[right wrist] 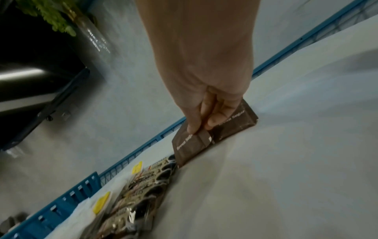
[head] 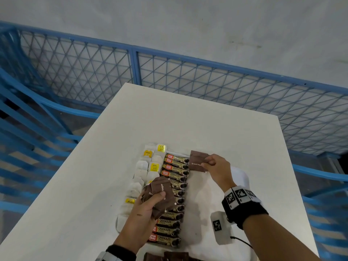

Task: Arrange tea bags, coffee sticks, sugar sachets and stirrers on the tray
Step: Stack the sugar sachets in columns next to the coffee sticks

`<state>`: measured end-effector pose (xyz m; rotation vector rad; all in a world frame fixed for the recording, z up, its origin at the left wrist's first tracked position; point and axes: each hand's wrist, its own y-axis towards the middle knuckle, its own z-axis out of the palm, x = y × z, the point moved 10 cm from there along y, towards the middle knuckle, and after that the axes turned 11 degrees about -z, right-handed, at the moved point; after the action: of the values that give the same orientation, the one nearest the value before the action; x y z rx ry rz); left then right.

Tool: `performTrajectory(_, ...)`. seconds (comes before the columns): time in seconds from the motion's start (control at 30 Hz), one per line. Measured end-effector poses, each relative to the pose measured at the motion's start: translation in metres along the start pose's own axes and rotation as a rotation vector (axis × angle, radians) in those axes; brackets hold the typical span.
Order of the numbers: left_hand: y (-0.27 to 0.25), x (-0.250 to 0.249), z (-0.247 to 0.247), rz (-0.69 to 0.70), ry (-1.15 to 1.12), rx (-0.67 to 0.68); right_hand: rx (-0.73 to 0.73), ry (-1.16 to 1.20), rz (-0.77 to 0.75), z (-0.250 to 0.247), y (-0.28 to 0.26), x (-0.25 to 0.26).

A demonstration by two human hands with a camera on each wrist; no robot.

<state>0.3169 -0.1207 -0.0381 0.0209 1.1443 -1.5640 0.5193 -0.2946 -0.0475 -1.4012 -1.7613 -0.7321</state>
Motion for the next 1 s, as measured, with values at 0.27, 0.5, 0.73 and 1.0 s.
performTrajectory(0.27,0.001,0.001,0.000,0.007,0.000,-0.005,-0.047,-0.139,-0.059,0.005,0.004,-0.002)
performTrajectory(0.5,0.002,0.000,0.005,0.023,0.032,0.037,-0.119,-0.151,-0.158,0.000,-0.008,0.019)
performTrajectory(0.73,0.000,-0.003,0.007,0.060,0.075,0.028,0.513,0.165,-0.096,0.057,-0.067,0.069)
performTrajectory(1.0,-0.002,0.001,0.012,0.042,0.137,0.038,0.638,0.322,-0.209,0.062,-0.092,0.101)
